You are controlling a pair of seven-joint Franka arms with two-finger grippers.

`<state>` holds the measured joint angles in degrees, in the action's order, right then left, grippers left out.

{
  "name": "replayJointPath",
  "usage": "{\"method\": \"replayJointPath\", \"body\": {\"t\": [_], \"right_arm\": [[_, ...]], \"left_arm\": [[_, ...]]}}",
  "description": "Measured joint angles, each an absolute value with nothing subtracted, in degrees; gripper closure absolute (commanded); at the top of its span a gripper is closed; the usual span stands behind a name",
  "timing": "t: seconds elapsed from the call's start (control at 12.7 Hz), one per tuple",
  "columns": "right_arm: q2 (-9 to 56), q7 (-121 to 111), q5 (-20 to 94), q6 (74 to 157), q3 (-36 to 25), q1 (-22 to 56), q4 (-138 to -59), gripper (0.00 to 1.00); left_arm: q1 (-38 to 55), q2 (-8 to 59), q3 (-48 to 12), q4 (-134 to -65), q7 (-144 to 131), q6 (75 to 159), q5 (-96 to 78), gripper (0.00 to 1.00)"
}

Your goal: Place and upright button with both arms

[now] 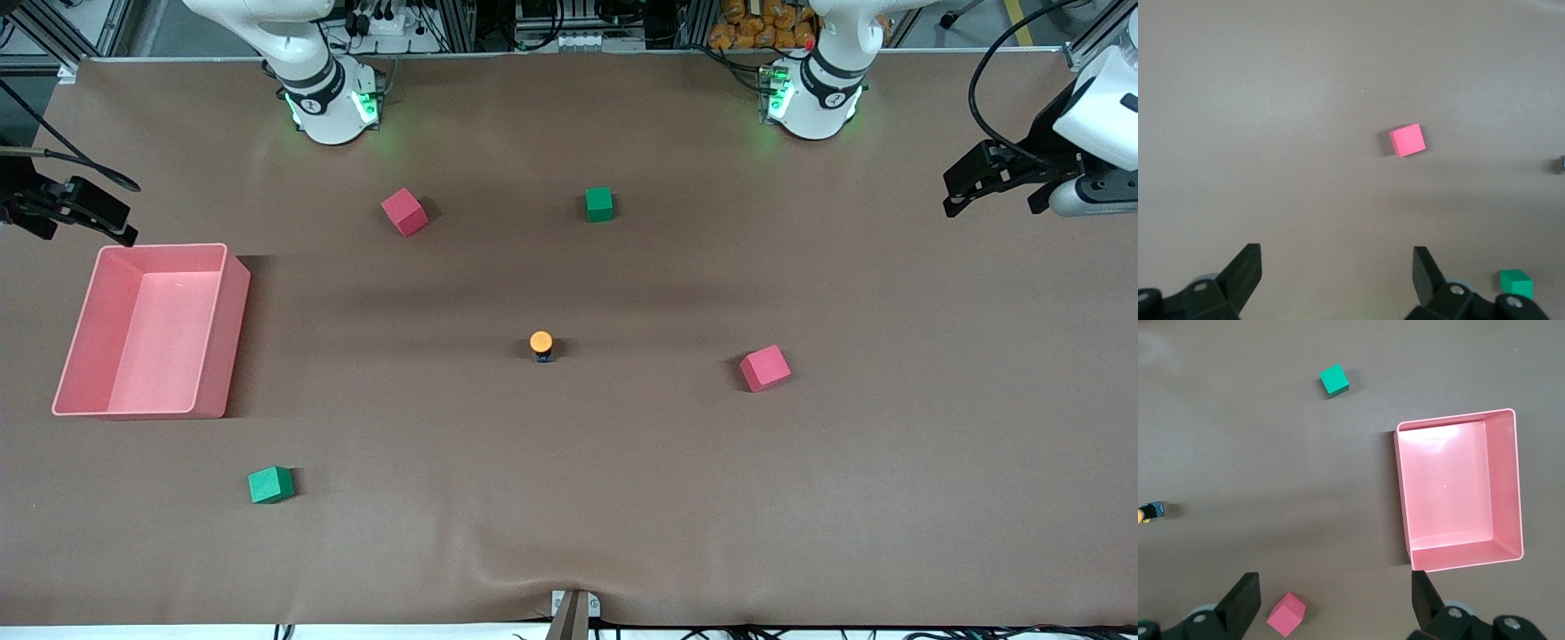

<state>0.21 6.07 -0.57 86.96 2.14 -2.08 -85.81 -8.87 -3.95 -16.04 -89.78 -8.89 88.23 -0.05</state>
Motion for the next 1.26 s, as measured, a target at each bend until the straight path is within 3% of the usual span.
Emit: {"method": "replayJointPath", "body": {"t": [0.39, 0.79, 1.26], "right_arm": [[0.2, 6.1, -0.6, 87.0, 2.1, -2.1, -85.8, 0.0], [0.2, 6.1, -0.6, 87.0, 2.1, -2.1, -85.8, 0.0], [0.2, 6.1, -0.6, 87.0, 2.1, -2.1, -85.8, 0.0]], "left_arm": [[-7.6, -3.8, -15.7, -88.5, -8.9, 88.2, 0.0, 0.0], [0.8, -3.7, -5.4, -88.5, -8.7, 86.0, 0.0, 0.0], [1.2, -3.7, -5.4, -87.9, -8.6, 84.7, 0.0, 0.0]]}}
